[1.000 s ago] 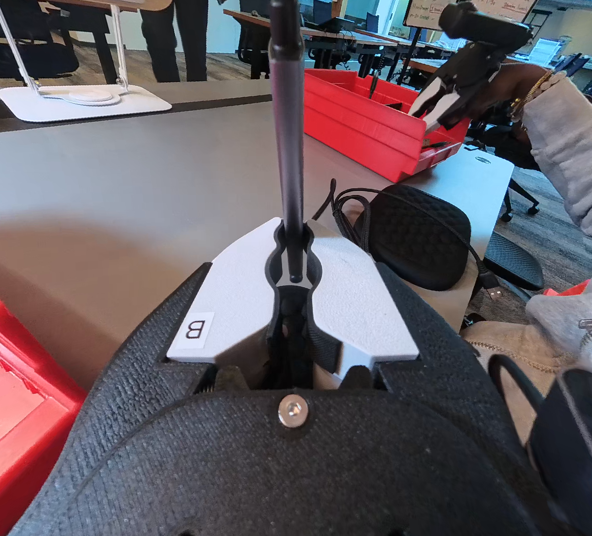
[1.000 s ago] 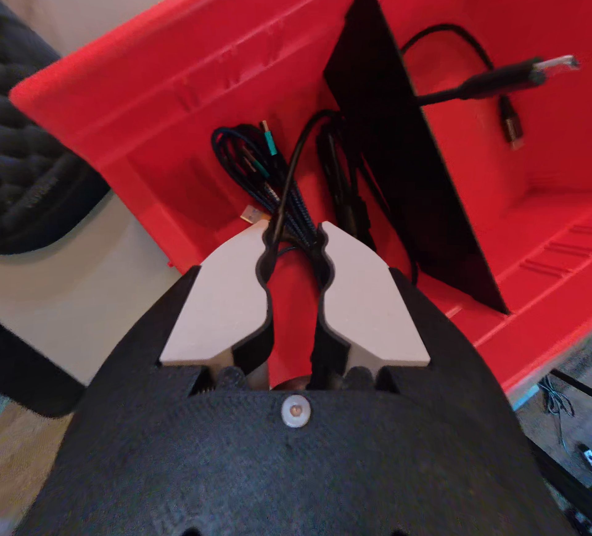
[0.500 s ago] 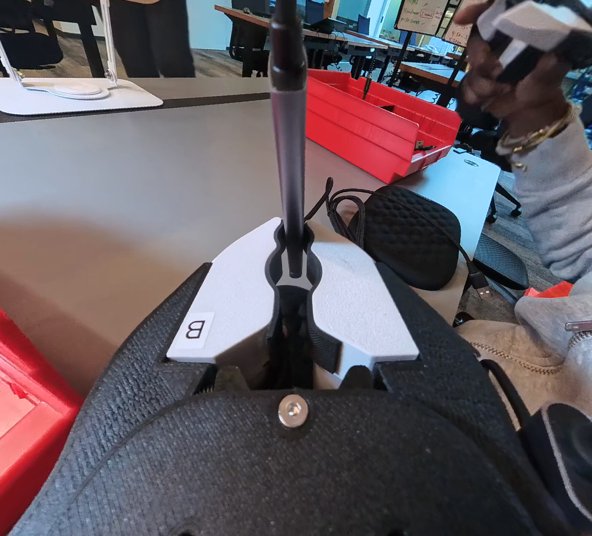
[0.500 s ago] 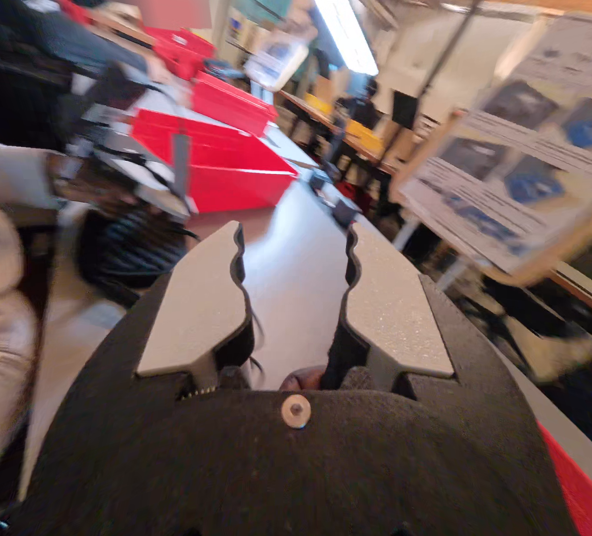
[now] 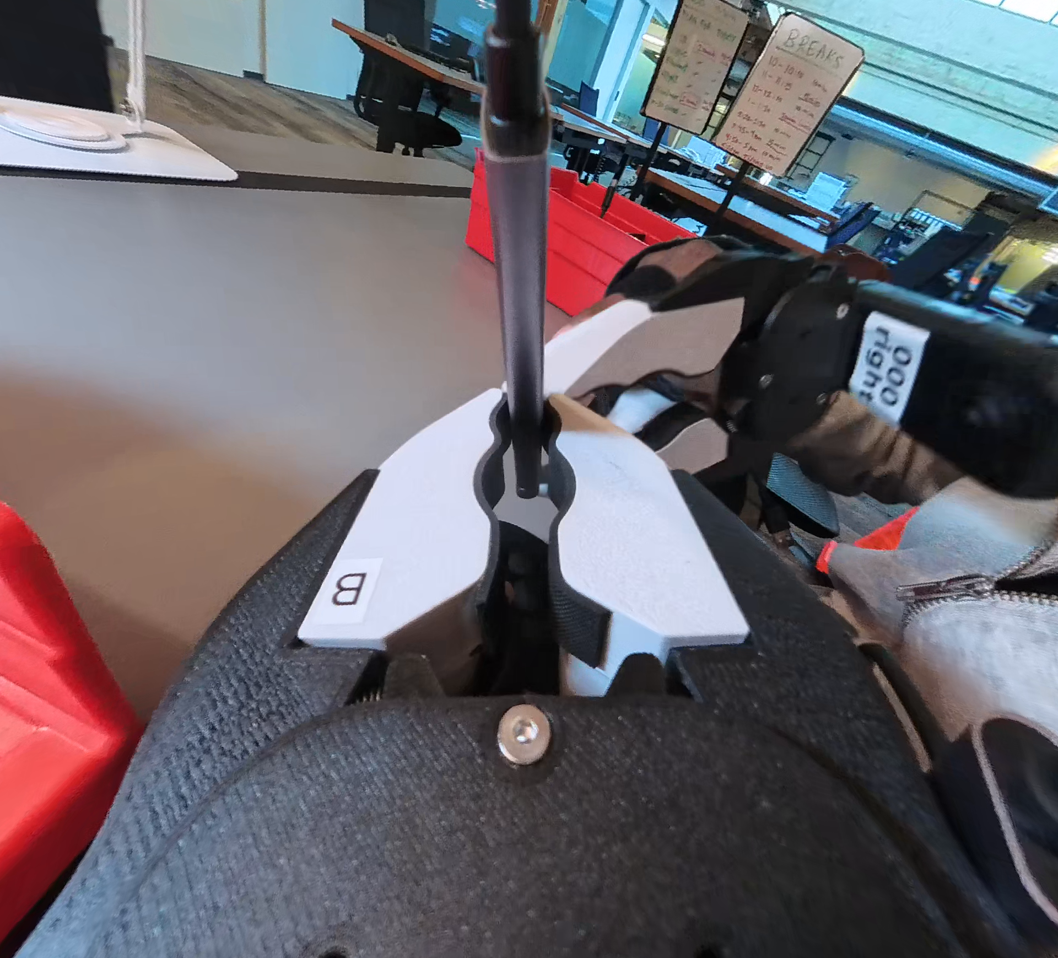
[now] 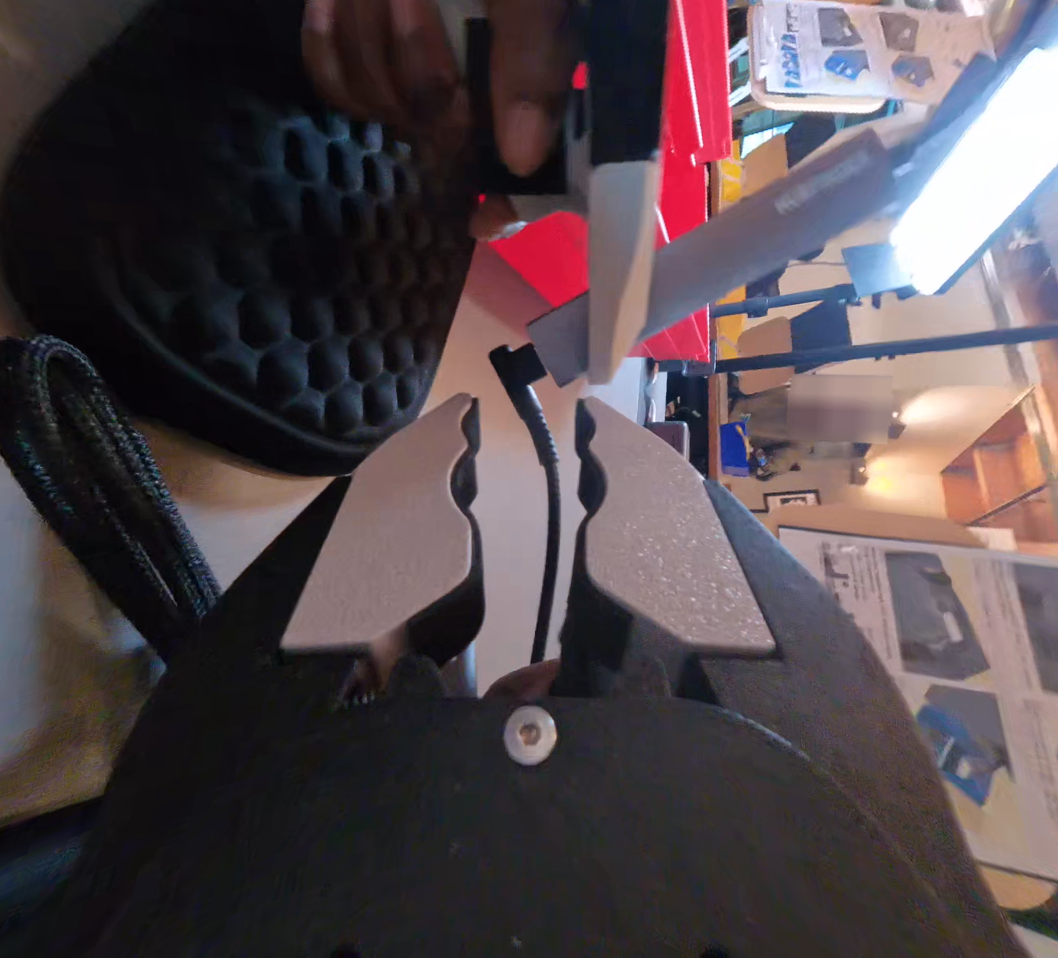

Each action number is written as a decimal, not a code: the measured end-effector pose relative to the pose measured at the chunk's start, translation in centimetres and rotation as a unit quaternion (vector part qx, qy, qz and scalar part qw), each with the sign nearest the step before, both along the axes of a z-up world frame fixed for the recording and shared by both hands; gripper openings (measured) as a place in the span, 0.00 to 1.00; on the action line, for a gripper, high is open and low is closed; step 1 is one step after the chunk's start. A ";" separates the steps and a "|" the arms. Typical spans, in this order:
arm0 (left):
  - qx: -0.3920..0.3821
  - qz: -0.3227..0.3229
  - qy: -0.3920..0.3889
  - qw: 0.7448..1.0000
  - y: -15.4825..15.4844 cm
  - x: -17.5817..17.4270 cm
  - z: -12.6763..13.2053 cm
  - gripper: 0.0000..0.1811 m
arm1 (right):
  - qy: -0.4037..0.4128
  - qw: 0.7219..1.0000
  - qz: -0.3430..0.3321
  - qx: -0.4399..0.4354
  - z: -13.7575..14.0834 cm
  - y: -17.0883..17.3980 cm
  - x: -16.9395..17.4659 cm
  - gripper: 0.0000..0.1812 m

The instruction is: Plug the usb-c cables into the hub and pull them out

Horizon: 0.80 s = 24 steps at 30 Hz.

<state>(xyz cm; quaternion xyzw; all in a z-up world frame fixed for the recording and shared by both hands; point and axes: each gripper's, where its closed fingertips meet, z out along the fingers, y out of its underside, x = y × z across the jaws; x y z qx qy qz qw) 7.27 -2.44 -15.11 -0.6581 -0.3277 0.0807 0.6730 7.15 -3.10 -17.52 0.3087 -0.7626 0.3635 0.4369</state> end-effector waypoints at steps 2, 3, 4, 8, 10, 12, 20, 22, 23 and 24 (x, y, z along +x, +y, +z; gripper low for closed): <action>0.006 -0.013 -0.005 1.000 0.1 0.2 0.0 0.06 | 0.014 1.000 0.001 0.013 -0.6 -0.3 -0.1 0.13; 0.007 -0.015 -0.010 1.000 0.1 0.1 0.0 0.05 | 0.023 1.000 -0.002 0.006 -0.4 -0.4 -0.3 0.07; 0.010 -0.020 -0.014 1.000 0.2 0.2 -0.1 0.06 | 0.026 1.000 -0.001 0.004 -0.3 -0.3 -0.3 0.07; 0.028 -0.037 -0.016 0.999 0.3 0.4 0.3 0.06 | 0.016 1.000 0.010 -0.009 0.1 -0.2 0.0 0.07; 0.055 -0.029 -0.004 0.998 0.1 0.3 1.1 0.05 | 0.009 0.999 0.004 -0.043 1.1 -0.3 -0.1 0.08; 0.118 -0.017 0.014 0.993 -0.5 0.3 2.7 0.05 | -0.005 0.993 -0.030 -0.112 3.7 0.1 -0.6 0.17; 0.302 0.015 0.017 0.953 -2.2 0.0 6.7 0.05 | -0.608 0.687 0.001 -0.399 8.4 1.9 4.1 0.13; 0.334 0.008 0.016 0.942 -1.8 0.3 7.7 0.05 | -0.709 0.561 0.008 -0.427 7.2 1.5 3.6 0.16; 0.345 0.001 0.011 0.939 -1.5 0.5 7.9 0.05 | -0.733 0.510 0.024 -0.449 7.2 1.4 3.2 0.14; 0.352 -0.006 0.005 0.936 -1.0 0.6 8.0 0.05 | -0.748 0.475 0.042 -0.462 7.3 1.3 2.9 0.13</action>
